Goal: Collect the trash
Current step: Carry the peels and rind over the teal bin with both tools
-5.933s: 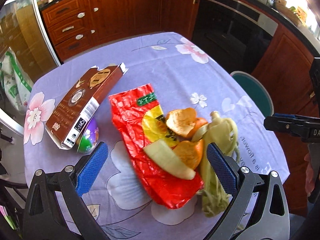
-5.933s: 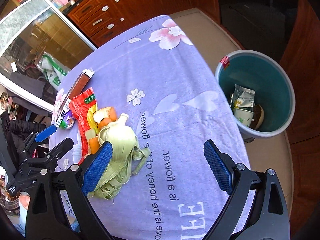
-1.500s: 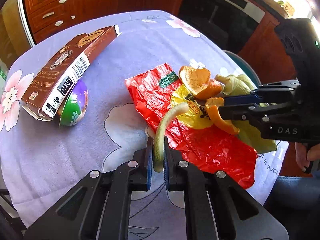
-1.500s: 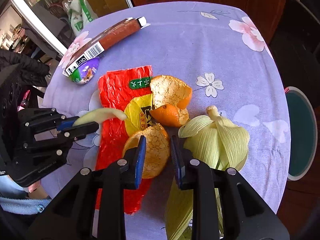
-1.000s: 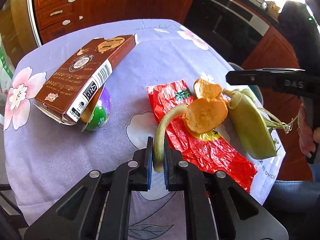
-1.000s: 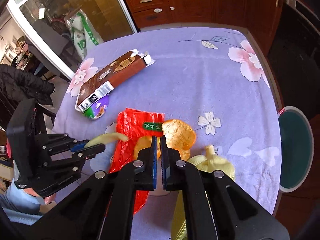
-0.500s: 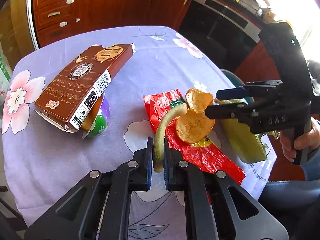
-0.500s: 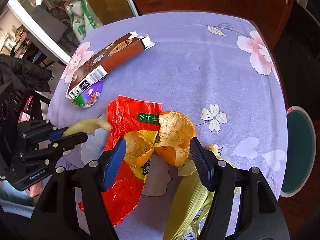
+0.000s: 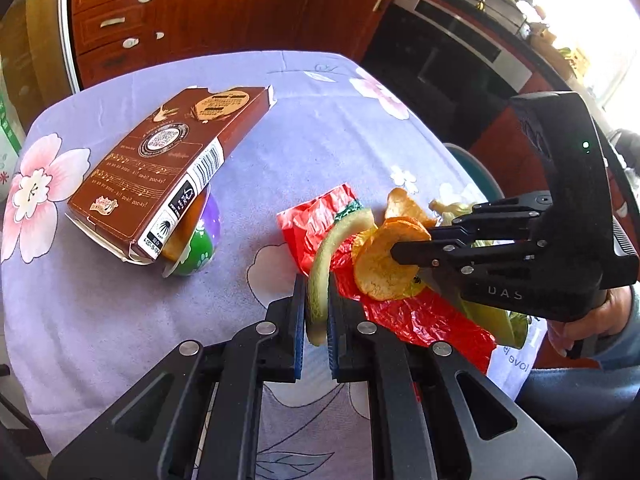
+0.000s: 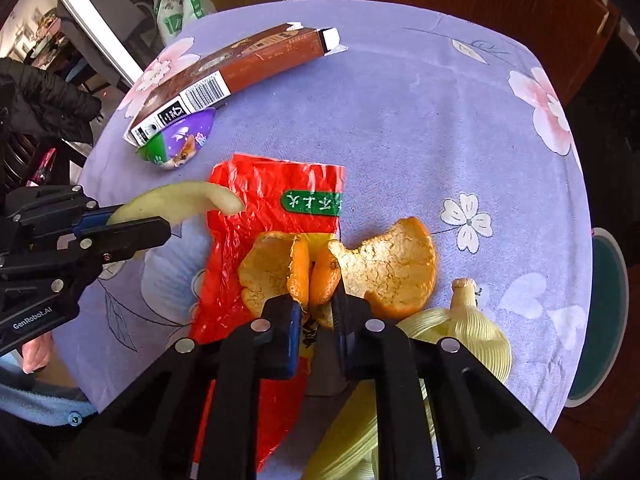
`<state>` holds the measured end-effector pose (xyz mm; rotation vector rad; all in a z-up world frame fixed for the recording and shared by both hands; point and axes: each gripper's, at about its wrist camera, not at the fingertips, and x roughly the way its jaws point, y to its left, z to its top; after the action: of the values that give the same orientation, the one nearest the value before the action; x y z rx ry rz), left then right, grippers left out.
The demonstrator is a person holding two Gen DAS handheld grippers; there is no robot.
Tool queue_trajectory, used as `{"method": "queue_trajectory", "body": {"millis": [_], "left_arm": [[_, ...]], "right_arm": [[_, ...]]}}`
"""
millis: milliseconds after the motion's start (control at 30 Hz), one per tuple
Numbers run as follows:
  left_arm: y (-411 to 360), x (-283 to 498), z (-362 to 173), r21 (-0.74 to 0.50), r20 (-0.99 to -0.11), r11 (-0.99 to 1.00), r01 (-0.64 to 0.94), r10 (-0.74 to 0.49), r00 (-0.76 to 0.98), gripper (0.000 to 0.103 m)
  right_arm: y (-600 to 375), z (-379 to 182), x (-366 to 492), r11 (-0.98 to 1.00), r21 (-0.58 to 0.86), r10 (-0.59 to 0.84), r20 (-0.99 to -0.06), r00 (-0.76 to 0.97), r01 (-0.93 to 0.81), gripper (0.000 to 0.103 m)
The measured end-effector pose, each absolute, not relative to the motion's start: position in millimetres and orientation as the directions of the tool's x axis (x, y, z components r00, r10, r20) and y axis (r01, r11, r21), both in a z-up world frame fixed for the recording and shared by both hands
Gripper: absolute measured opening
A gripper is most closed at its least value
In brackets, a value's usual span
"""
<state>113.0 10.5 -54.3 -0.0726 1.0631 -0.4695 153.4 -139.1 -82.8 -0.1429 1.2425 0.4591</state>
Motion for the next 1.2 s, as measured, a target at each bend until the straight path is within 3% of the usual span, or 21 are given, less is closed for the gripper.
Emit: {"method": "queue_trajectory", "body": {"millis": [367,667,1200], "left_arm": [[2,103,-14,-0.254,-0.793,0.911,0.324,-0.388,0.469,0.01],[-37,100,27,-0.223,-0.761,0.897,0.382,-0.405,0.506,0.01],[-184,116,43,-0.079,-0.803,0.819,0.569,-0.39,0.451,0.01]], "right_arm": [[-170,-8,146,0.876,0.34,0.455,-0.816,0.355,-0.342,0.012],[-215,36,125,0.895,0.326,0.441,-0.75,0.493,-0.304,0.012],[-368,42,95,0.911,0.406,0.349,-0.663,0.663,-0.074,0.012]]}}
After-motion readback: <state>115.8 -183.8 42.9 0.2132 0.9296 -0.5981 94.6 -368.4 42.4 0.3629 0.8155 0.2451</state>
